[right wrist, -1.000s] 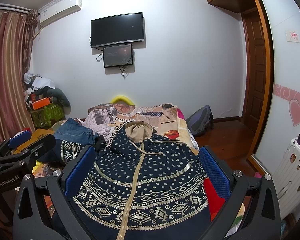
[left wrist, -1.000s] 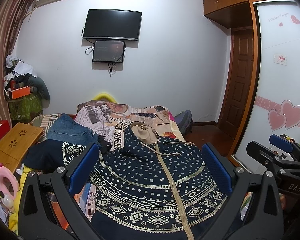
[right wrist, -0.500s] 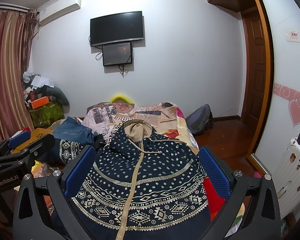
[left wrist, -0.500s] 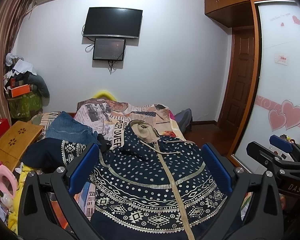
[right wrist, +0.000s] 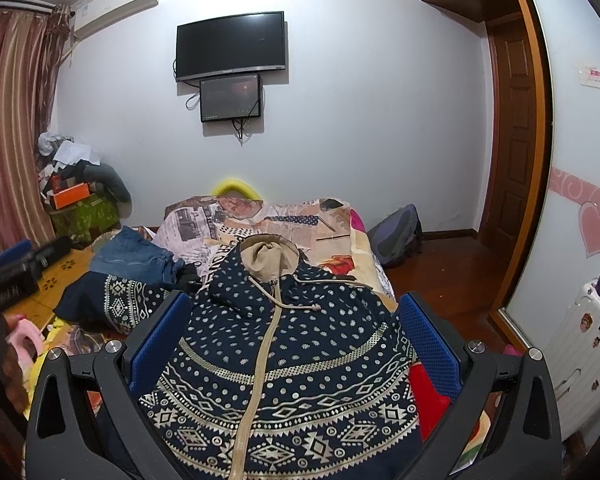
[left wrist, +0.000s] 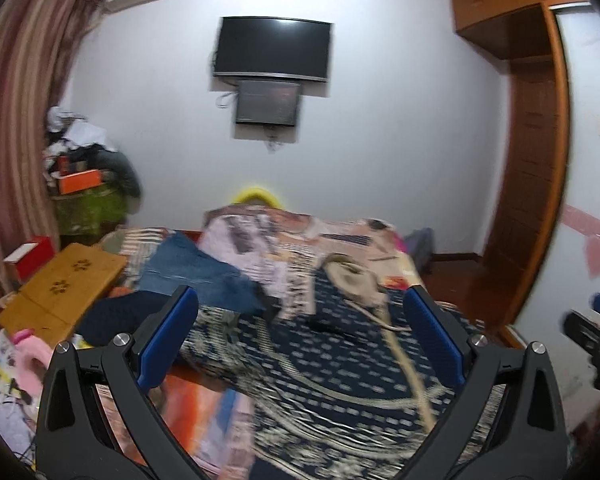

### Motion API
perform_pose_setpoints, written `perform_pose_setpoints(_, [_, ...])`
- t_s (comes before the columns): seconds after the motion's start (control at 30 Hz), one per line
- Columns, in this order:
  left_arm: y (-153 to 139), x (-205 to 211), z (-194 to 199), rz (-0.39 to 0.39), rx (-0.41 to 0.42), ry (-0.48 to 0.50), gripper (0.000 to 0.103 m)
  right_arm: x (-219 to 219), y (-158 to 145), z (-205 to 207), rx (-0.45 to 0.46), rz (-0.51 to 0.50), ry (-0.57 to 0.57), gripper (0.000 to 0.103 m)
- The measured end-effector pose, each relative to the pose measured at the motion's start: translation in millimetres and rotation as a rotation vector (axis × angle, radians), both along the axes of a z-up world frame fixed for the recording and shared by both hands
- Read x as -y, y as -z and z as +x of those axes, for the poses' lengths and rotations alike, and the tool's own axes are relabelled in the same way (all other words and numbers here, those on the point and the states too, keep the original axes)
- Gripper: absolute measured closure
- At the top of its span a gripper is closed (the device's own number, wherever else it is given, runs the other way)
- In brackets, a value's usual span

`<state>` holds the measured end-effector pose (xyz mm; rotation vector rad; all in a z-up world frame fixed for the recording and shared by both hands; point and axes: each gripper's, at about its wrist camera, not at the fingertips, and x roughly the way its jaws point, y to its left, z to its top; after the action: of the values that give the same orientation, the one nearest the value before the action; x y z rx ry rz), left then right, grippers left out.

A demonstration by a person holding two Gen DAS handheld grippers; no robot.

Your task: Fold large clothes

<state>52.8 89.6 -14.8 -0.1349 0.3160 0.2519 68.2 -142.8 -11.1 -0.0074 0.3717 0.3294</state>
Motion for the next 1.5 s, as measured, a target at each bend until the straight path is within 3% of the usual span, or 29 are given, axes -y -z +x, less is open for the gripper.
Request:
perform_pose_setpoints(0.2, [17.3, -68.9, 15.2, -0.027, -0.033, -0.107, 0.000, -11.2, 5.7, 22.3, -0.036, -0.020, 0.003, 0.000])
perform_pose_setpoints(0.3, [38.2, -113.9, 25.5, -0.085, -0.090, -0.159, 0.000, -17.7, 10.9, 36.3, -0.063, -0.024, 0.001, 0.000])
perform_pose_setpoints(0.47, [93.3, -194.0, 41.0, -0.267, -0.219, -0.256, 0.000, -28.7, 25.2, 60.9, -0.132, -0.038, 0.005, 0.000])
perform_pose_setpoints(0.63, [149.7, -269.8, 42.8, -0.522, -0.286, -0.273, 0.000, -41.1, 45.8, 81.6, -0.210, -0.060, 0.001, 0.000])
perform_pose_setpoints(0.83, [196.9, -325.5, 37.9, -0.783, -0.250, -0.282, 0.000, -52.1, 67.5, 98.4, -0.312, -0.075, -0.009, 0.000])
perform_pose_setpoints(1.1, [257.5, -381.8, 49.1, -1.025, -0.213, -0.302, 0.008, -64.6, 79.6, 111.2, -0.356, -0.113, 0.002, 0.000])
perform_pose_setpoints(1.27, [282.2, -404.7, 50.8, -1.112, -0.175, -0.335, 0.016, -69.0, 82.4, 116.5, -0.366, -0.130, 0.008, 0.000])
perform_pose_setpoints(1.4, [287.0, -409.7, 54.6, -1.122, -0.128, -0.315, 0.018, -72.3, 86.5, 119.4, -0.375, -0.141, 0.009, 0.000])
perform_pose_setpoints(1.47, [283.7, -410.4, 53.5, -1.093, -0.109, -0.324, 0.033, -74.2, 88.5, 120.3, -0.380, -0.145, 0.008, 0.000])
perform_pose_setpoints(1.5, [282.2, -411.2, 52.9, -1.077, -0.110, -0.332, 0.047, -74.8, 89.3, 120.9, -0.383, -0.145, 0.006, 0.000])
